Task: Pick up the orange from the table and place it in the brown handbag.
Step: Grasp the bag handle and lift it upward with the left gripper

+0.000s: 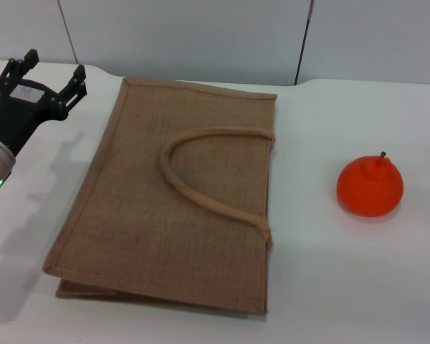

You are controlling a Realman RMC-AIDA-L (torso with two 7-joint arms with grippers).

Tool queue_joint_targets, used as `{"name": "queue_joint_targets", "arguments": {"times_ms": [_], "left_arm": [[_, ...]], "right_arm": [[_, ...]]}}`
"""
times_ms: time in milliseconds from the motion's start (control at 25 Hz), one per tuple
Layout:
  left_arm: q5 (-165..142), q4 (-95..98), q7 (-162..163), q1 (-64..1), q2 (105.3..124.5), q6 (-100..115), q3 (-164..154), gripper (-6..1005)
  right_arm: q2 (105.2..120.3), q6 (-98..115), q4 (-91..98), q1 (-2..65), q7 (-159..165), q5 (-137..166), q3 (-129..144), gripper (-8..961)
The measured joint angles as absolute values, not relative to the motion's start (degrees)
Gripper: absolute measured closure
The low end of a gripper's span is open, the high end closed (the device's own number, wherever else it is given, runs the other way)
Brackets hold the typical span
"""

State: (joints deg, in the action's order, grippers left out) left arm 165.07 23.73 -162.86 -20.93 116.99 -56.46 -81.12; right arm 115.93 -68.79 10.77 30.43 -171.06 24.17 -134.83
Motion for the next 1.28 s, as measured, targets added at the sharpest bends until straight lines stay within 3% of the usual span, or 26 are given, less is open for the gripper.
{"name": "queue_joint_targets", "arguments": {"times_ms": [1280], "left_arm": [[164.42, 24.20, -159.49, -21.64, 116.71, -55.71, -81.72, 161]], "right_arm": [[115.93, -66.72, 10.63, 30.94, -171.03, 24.17, -134.55, 60]]}}
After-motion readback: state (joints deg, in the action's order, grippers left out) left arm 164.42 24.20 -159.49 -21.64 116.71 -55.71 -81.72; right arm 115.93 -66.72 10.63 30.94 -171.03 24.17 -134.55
